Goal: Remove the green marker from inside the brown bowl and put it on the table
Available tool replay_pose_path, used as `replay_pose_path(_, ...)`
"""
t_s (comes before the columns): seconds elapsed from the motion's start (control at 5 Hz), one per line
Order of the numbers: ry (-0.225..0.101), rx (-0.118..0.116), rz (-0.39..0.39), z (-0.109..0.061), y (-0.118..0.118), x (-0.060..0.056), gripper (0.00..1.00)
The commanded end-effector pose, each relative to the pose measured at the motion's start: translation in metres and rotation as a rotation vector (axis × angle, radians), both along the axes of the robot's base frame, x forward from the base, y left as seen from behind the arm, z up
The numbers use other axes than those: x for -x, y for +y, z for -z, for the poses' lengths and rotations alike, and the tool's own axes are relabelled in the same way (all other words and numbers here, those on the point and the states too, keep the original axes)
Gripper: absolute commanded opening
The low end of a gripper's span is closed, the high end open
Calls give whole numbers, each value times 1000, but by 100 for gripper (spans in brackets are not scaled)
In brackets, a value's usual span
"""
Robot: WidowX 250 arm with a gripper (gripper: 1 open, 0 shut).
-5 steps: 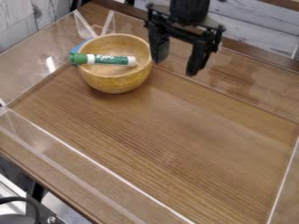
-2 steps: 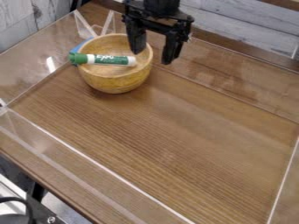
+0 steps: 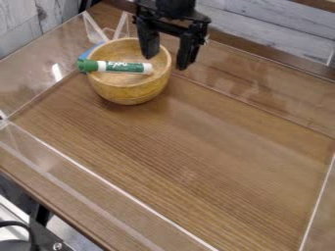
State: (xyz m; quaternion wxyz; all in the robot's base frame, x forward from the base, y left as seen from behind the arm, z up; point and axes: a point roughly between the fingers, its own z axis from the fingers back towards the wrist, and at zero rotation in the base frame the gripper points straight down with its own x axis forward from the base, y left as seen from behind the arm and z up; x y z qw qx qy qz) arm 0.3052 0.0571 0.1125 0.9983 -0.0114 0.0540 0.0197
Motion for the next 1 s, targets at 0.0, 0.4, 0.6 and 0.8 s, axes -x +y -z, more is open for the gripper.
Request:
replay_pose_path(0.0,-68,-10,-2,-17,12,-10,100)
replay_pose_path(0.4,-79,-4,-6,-17,28,-14,100)
replay_pose_path(0.6,-84,1,-4,-17,35,-16,100)
replay_pose_path(0.8,-90,7,-1,-17,41,-17,100)
